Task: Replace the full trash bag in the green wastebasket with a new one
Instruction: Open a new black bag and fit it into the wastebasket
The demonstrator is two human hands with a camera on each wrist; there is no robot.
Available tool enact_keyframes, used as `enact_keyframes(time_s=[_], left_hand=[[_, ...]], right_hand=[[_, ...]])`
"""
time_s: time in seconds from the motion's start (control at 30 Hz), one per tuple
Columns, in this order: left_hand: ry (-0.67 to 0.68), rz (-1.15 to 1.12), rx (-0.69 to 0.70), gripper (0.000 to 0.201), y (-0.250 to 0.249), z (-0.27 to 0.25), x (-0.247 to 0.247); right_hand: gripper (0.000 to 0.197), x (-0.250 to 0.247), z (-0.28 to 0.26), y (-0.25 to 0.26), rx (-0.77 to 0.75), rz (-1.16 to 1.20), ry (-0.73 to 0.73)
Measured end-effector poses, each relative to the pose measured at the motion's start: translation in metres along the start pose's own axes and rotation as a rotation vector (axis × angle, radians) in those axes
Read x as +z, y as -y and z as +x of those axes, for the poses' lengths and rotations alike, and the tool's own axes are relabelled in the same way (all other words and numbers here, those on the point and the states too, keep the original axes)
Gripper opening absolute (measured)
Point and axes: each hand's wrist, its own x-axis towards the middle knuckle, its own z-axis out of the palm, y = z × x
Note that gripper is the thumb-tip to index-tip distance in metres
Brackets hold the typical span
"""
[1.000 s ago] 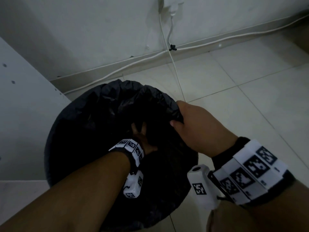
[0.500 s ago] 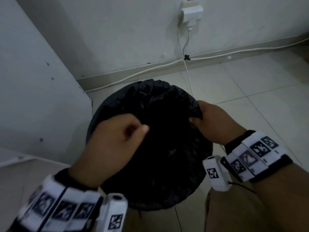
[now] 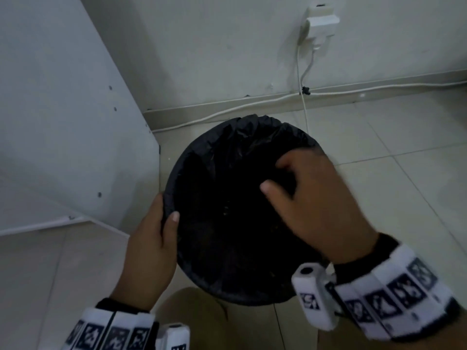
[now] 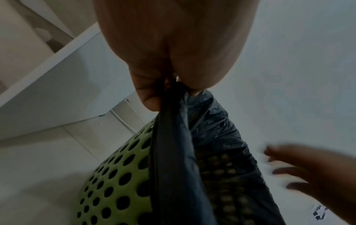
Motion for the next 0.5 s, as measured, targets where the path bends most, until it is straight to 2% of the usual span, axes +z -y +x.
enact_keyframes(time_s=[0.07,0.13,0.23,0.3,0.37,0.5], left_hand=[[0.001,0.006,-0.015,0.042,0.0,-0.002,0.0],[-0.001,0.022,-0.039,0.041,0.0,-0.006,0.001],[0.001,0.038,-0.047,0.042,-0.003,-0.012,0.001],[0.011,0.039,-0.04,0.042,-0.005,-0.014,0.0],[0.014,0.022,-0.045,0.043,-0.006,-0.015,-0.001],[0.008,-0.001,-0.077,0.047,-0.002,-0.013,-0.003]], right_hand=[[0.05,0.028,0.004,0.024,-0.071,0.052,0.337],[0.059,0.065,0.019,0.037,-0.165,-0.018,0.501],[0.065,0.115,0.048,0.043,-0.182,-0.199,0.555],[0.054,0.138,0.062,0.043,-0.107,-0.235,0.647],[0.045,0.159,0.069,0.037,-0.029,-0.207,0.733],[0.052,0.177,0.071,0.025,0.151,-0.014,0.754]])
